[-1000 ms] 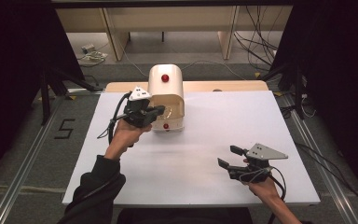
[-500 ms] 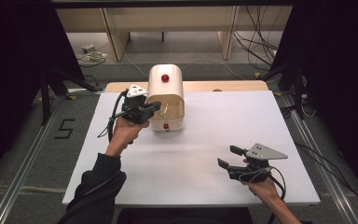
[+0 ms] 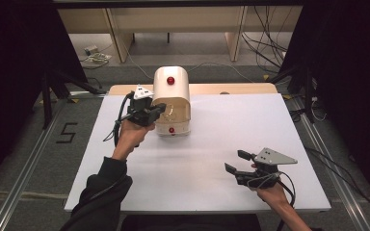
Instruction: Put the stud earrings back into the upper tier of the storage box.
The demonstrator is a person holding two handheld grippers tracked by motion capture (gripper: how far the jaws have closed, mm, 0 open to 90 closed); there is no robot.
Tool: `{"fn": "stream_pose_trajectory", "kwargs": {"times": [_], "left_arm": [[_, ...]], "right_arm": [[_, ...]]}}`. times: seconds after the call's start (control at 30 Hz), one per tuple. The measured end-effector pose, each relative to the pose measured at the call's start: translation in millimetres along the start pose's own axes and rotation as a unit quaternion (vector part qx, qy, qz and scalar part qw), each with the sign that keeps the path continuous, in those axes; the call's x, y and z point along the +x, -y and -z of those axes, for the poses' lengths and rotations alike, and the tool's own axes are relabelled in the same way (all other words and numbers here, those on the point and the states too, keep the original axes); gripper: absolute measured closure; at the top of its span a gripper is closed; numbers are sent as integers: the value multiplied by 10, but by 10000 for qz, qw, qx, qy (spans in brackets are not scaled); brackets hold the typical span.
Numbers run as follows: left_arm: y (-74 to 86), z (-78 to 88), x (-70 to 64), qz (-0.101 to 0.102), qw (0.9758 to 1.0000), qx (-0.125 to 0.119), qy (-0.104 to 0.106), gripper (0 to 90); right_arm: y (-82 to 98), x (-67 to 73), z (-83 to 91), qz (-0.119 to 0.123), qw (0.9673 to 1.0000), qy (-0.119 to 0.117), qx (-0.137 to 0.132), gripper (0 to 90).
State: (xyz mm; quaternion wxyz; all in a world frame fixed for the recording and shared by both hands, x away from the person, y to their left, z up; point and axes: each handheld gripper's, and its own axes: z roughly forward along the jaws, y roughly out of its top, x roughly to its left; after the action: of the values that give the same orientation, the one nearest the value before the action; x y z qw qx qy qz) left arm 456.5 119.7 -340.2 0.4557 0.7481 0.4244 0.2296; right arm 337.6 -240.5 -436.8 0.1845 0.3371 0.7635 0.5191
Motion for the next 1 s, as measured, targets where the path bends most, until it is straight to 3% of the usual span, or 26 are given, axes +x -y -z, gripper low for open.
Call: {"fn": "stream_pose_trajectory", "kwargs": {"times": [0.37,0.5,0.73,1.0], "left_arm": [[23,-44,14,33,10000,55,-49,876],[25,-46,18,138,9999,-21,-53,861],[0,17,3,134,9998,-95,61,741],[-15,70,-34,277,9987,-69,424,579]], "right_arm": [[-1,1,-1,8,10000,3,10,304],[0,0,-3,3,10000,-8,-1,304],[-2,4,5,-13,10000,6,12,305],[-1,4,6,-21,10000,5,4,304]]}}
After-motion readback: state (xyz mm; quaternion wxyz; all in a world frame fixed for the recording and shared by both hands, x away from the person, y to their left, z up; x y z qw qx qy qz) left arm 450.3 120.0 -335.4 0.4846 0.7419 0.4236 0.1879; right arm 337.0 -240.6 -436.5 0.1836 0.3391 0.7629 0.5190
